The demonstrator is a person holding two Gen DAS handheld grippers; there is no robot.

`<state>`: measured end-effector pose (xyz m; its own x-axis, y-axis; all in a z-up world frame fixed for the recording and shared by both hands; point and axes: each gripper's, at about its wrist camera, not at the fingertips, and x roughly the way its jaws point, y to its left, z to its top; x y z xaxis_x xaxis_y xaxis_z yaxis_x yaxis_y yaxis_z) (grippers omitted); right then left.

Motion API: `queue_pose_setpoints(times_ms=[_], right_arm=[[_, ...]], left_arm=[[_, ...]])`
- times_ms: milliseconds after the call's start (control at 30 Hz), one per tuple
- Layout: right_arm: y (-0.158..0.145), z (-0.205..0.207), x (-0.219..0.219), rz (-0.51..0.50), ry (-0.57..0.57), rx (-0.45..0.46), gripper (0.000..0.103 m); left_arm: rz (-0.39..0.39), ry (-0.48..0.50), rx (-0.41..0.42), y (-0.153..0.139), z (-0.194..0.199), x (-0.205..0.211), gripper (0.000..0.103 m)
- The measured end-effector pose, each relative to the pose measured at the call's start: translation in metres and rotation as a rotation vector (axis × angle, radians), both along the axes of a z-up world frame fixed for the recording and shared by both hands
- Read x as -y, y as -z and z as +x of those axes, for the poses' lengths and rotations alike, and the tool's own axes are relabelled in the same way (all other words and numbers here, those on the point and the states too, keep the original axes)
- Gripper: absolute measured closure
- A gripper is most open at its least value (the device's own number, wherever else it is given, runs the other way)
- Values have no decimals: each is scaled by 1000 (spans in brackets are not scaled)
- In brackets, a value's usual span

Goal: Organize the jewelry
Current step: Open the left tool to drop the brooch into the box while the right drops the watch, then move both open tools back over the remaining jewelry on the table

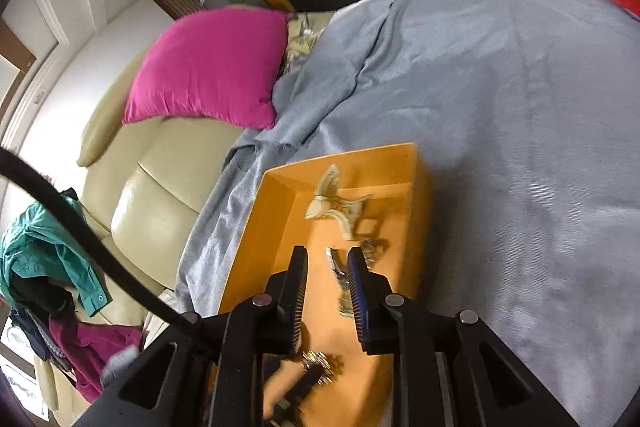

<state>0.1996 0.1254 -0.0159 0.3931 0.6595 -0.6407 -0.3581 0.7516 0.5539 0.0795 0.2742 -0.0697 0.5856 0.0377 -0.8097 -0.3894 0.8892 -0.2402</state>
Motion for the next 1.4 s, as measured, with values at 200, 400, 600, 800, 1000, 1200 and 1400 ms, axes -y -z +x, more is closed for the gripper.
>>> queue_pose_setpoints(times_ms=[200, 400, 600, 800, 1000, 1200, 1400], right_arm=[[-8, -26, 74, 8, 85, 17, 80], [-12, -60, 179, 3, 236, 32, 80], [-2, -90, 281, 34, 420, 1, 58], [7, -116, 367, 112, 579, 0, 58], [29, -124, 437, 219, 722, -48, 58], [33, -120, 458, 205, 734, -92, 58], [40, -119, 459, 226, 718, -141, 58]], left_arm=[[181, -38, 122, -33, -12, 20, 46], [362, 64, 277, -64, -20, 86, 33], [415, 305, 313, -62, -10, 173, 33], [420, 491, 300, -48, -4, 238, 33], [416, 579, 276, -38, -3, 281, 33], [393, 622, 220, -23, 5, 314, 33], [376, 626, 160, -6, 14, 334, 33]])
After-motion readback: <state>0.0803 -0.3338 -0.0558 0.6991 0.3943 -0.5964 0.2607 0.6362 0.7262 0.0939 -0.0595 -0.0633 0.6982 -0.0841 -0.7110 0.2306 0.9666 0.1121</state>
